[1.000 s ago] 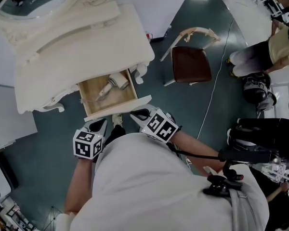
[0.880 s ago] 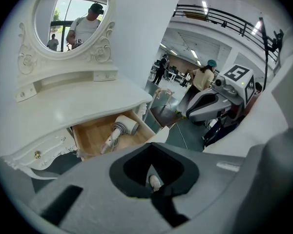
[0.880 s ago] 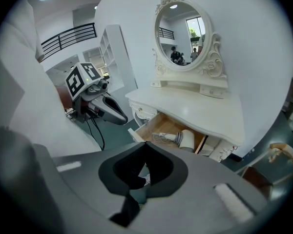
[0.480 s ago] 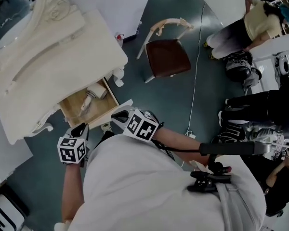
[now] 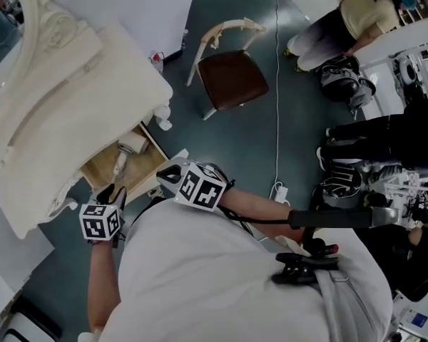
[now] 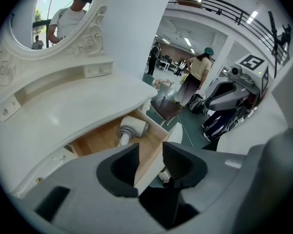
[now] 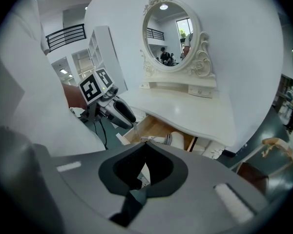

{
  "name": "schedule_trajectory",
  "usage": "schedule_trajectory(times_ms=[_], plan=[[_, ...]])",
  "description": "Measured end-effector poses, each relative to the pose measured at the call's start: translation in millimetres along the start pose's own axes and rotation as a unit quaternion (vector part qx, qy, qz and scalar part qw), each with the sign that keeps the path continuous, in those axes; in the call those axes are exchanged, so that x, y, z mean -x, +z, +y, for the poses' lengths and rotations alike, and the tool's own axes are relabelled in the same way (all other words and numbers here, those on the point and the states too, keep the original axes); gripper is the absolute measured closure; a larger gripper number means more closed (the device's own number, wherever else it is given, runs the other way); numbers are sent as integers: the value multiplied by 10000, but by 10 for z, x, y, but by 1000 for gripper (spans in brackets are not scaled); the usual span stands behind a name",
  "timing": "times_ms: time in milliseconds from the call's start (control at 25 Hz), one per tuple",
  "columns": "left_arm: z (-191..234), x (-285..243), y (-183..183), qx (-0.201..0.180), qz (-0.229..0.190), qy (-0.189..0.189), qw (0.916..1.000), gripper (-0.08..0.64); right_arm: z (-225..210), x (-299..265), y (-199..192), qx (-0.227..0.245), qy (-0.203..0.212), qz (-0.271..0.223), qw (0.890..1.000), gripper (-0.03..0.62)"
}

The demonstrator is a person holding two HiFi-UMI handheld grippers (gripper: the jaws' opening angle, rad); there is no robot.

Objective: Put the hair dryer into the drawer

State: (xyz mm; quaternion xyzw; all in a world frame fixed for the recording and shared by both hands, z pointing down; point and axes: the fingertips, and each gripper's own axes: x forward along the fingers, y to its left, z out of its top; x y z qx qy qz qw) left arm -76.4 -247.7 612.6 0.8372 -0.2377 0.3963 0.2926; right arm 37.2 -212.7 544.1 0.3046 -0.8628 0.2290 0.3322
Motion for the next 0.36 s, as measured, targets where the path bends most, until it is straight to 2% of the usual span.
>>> schedule_trajectory(times_ms=[200,360], plan=[[80,-103,-66,-81,216,-80,9997,379,-11,80,15,-70,-164,-12,9998,592],[-92,-422,-55,-314,410,-366,9980,353,-94,388,-169,-289,-580,117,9978,592]])
